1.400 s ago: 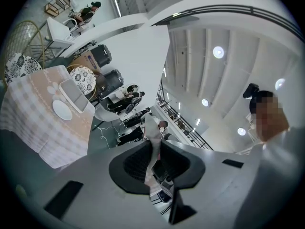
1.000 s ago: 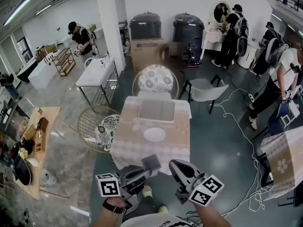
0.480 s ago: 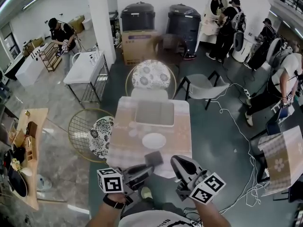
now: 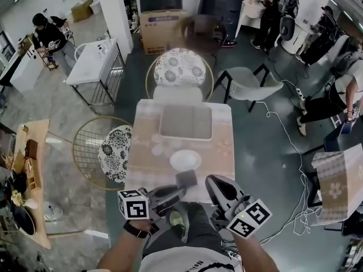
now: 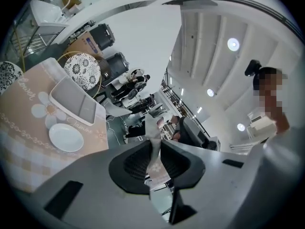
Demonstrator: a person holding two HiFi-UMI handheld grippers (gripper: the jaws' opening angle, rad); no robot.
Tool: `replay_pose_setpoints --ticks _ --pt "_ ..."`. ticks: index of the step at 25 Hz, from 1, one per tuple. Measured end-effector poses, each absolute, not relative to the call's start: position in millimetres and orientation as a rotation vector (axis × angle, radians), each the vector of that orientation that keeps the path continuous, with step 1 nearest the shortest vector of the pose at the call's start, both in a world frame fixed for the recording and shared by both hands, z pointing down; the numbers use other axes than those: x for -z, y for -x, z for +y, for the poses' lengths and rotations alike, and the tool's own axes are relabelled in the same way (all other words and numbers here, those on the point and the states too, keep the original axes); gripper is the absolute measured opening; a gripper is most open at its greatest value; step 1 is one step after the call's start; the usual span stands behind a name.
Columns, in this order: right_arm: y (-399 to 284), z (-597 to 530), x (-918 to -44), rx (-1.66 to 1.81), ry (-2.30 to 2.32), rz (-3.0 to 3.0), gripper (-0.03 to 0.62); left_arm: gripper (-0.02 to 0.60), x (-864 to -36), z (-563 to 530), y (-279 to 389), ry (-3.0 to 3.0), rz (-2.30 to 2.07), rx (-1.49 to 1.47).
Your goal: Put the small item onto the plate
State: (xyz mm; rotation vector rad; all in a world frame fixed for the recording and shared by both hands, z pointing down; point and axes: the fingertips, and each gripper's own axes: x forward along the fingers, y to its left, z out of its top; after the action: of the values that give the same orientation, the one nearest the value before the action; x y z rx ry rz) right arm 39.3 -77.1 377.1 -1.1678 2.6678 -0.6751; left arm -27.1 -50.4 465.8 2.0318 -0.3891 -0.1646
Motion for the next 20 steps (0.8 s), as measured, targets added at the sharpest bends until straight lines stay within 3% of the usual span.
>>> replay_pose_setpoints --ticks 20 --pt "-47 -186 -512 0.814 1.186 2.686 0.014 0.063 -644 -139 8 -1.883 -0.419 0.033"
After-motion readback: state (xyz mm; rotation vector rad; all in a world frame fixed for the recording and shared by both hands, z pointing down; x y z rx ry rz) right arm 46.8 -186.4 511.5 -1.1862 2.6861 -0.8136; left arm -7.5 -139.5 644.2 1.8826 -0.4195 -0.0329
